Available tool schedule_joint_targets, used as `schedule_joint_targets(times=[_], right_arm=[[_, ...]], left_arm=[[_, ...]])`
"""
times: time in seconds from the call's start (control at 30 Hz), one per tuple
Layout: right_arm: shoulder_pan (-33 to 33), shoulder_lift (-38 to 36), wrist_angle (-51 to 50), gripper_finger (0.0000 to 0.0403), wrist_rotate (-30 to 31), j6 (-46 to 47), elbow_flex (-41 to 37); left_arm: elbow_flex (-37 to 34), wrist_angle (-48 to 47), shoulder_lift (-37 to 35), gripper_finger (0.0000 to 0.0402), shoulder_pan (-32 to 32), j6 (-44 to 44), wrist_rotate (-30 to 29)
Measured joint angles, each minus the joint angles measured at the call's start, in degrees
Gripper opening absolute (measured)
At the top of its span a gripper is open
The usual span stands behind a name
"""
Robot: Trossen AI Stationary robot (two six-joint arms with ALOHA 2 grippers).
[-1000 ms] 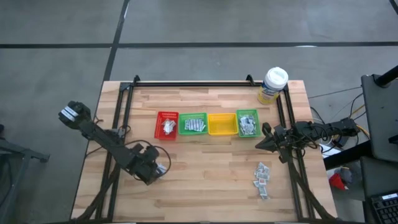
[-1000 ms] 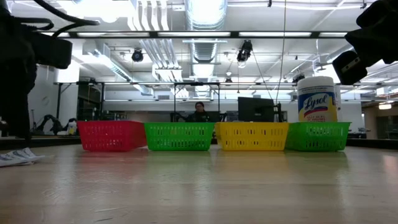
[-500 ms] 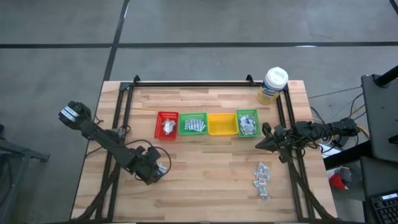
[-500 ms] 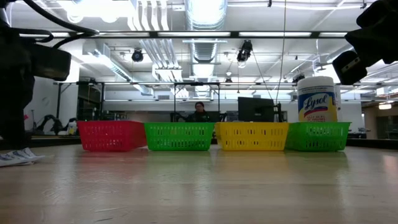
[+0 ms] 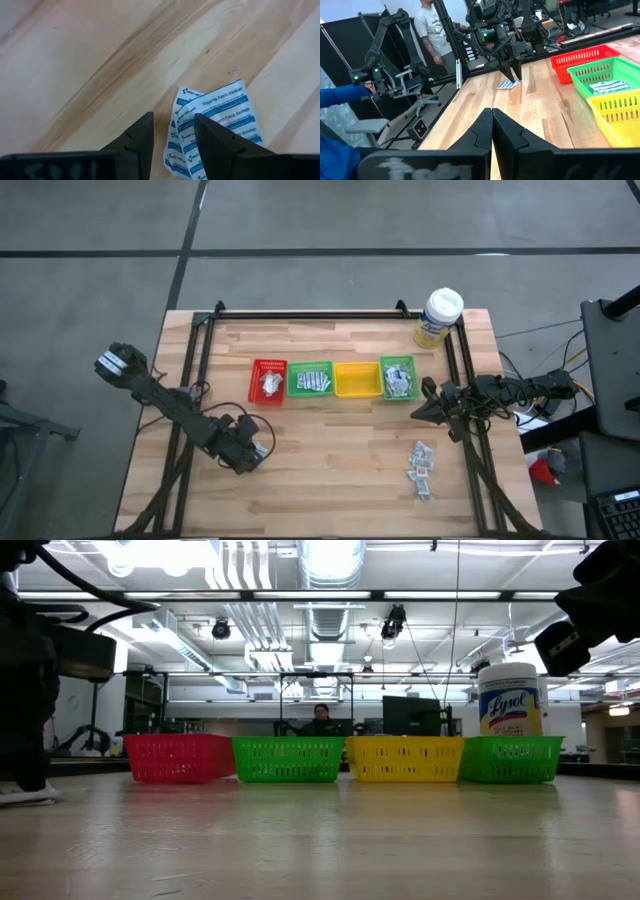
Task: Pick & Place First Aid Supplies
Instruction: Put the blue bandage into the left green bin
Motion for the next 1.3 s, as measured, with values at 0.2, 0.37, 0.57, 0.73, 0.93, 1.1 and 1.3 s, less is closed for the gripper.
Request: schedule_joint_targets(times=[0.2, 0.37, 0.57, 0.73, 0.93, 1.1, 1.3], right_arm=[[0.0, 0.0, -0.01, 0.0008, 0.01, -0.06, 0.0], [-0.02, 0.0, -0.01, 0.0008, 0.0, -0.06, 0.0], [-0.01, 0.0, -0.01, 0.0008, 0.01, -0.06, 0.0], [0.0, 0.0, -0.01, 0.0008, 0.0, -0.04, 0.0], [0.0, 0.0, -0.01, 0.0008, 0.01, -0.04, 0.0], [0.0, 0.0, -0.01, 0.0008, 0.01, -0.04, 0.0], [0.0, 0.02, -0.01, 0.0008, 0.01, -0.04, 0.0]], left_arm=[[0.0, 0.55, 0.0, 0.0133, 0.02, 0.04, -0.96], [-0.05, 2.32, 0.0, 0.0123, 0.02, 0.11, -1.38], [-1.56, 5.47, 0.44, 0.0075, 0.02, 0.1, -3.05], [-3.06, 6.88, 0.34, 0.0041, 0.02, -1.64, -2.21], [-3.23, 8.25, 0.03, 0.0004, 0.04, -0.85, -1.55], [-2.95, 8.18, -1.25, 0.0001, 0.0, -0.39, -0.69], [-1.42, 4.12, -4.62, 0.0, 0.01, 0.23, -2.69]])
